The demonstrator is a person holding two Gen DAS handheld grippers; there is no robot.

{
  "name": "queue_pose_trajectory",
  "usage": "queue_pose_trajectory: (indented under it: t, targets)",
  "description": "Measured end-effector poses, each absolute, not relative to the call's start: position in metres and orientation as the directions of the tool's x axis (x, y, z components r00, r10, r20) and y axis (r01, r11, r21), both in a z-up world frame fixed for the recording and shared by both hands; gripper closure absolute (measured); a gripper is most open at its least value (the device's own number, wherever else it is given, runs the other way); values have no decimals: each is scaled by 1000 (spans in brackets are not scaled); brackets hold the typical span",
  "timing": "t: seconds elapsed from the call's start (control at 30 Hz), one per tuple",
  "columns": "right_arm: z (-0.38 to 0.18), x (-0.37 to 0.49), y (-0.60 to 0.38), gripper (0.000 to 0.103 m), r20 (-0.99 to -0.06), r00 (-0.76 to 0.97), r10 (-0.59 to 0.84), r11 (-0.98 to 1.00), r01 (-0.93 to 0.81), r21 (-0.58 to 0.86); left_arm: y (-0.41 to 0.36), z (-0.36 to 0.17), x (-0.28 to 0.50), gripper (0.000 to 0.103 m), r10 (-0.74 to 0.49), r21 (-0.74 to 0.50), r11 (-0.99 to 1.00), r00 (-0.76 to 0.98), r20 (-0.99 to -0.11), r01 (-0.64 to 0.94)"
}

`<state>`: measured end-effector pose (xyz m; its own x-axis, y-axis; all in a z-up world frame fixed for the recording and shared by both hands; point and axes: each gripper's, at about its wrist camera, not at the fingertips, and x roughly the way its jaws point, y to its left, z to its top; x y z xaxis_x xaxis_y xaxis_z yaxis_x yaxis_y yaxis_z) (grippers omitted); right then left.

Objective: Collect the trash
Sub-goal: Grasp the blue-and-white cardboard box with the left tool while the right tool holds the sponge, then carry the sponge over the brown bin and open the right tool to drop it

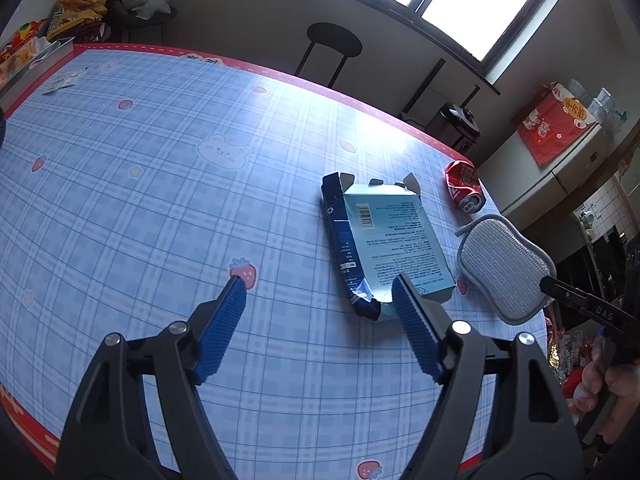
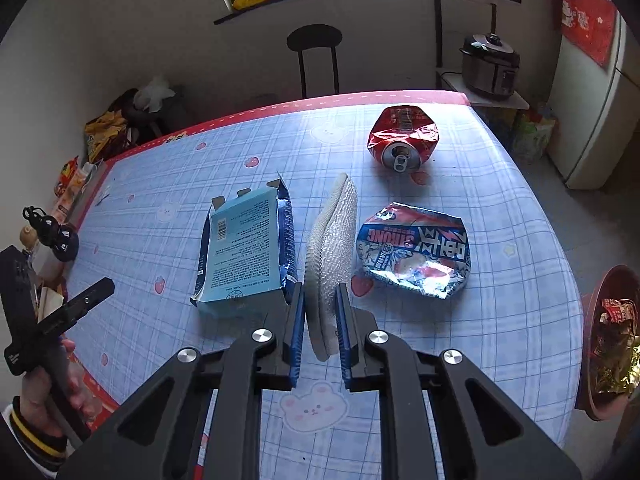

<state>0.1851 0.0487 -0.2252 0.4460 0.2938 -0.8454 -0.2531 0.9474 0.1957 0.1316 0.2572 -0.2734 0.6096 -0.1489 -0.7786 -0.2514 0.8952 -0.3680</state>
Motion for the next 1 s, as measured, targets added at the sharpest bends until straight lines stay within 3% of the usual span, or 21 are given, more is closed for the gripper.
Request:
queue_pose_trajectory:
  t: [0.27,0.43,0.63,0.77,0.87,1.0]
  targets:
    - [-221,165,14,88,-842,454,292,949,-245,197,227,-309,166,38,-271,-504,809,568,-777,-304]
    - [-218,158,-1,88,-839,461,290,951,-238,198,203,-325,181,59,-244,-468,820,539,-806,-330]
    - [-217,154,-11,88,-840,458,289,950,-245,193,197,-343,183,58,-181,-413,819,504,-844,-398]
    - [-217,154,-14,88,-842,454,290,949,-247,194,202,-349,185,57,-202,-447,795,516,-832,-410]
    - [-216,155,-13,88,-843,449,295,947,-253,197,204,-349,185,75,-224,-475,784,532,-817,-399]
    - [-213,157,-9,88,-839,450,307,943,-264,203,209,-341,175,84,-216,-468,801,547,-809,-375]
